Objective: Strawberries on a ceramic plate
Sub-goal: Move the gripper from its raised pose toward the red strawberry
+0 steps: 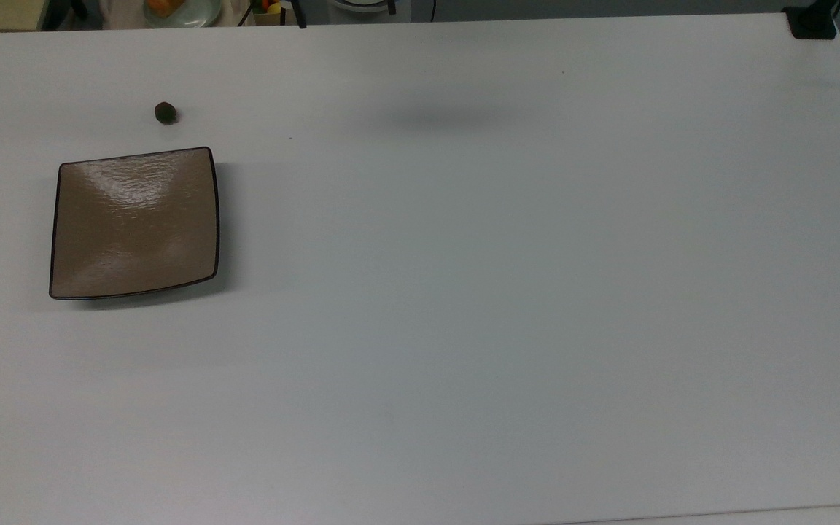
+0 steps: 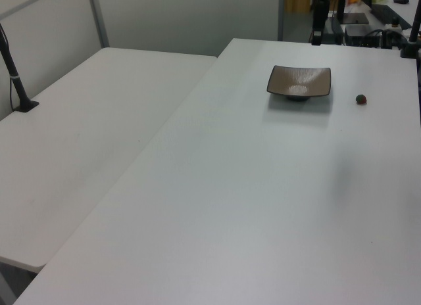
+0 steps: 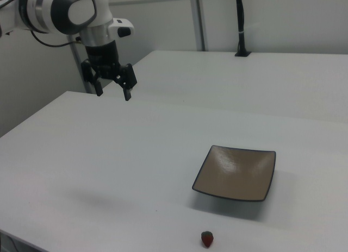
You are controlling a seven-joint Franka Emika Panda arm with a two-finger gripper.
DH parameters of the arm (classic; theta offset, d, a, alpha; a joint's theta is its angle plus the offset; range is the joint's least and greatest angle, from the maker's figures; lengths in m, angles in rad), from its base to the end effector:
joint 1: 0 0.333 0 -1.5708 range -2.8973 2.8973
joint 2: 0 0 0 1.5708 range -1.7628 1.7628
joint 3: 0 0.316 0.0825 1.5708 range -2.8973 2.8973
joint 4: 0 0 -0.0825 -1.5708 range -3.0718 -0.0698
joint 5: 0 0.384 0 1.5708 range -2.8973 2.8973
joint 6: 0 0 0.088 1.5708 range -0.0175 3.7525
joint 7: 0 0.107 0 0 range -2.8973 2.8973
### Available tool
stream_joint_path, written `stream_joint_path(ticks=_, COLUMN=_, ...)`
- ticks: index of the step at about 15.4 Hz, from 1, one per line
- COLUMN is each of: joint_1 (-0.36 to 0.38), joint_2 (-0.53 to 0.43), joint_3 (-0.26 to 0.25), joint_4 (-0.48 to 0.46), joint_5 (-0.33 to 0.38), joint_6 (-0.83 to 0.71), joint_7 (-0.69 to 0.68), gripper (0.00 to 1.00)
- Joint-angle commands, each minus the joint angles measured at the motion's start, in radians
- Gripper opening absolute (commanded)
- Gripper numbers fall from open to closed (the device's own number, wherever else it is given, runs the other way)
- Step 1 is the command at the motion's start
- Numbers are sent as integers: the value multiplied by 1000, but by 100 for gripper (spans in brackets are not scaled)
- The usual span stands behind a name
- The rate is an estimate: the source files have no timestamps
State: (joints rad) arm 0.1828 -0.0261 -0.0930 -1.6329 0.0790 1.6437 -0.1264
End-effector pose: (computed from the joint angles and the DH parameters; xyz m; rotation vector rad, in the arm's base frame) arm 0.5500 0.0568 0.6163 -3.0432 -0.3236 -0.0586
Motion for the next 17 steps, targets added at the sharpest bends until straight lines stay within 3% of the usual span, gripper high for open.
stream_joint_path(ticks=1, joint_1=-13, joint_2=32, joint_3=22, joint_4=2, joint_5=5, joint_6=22, joint_7=8, gripper=100)
stream_joint_path(ticks=11, joint_1=-16, joint_2=19, joint_3=15, joint_4=-4, joint_5=16, joint_6=44, joint_7=2, gripper=100)
stream_joint_path(ticks=17, joint_1=-65, joint_2=15, joint_3=22, joint_4=-7, joint_5=18, joint_6=36, joint_7=-456, gripper=100)
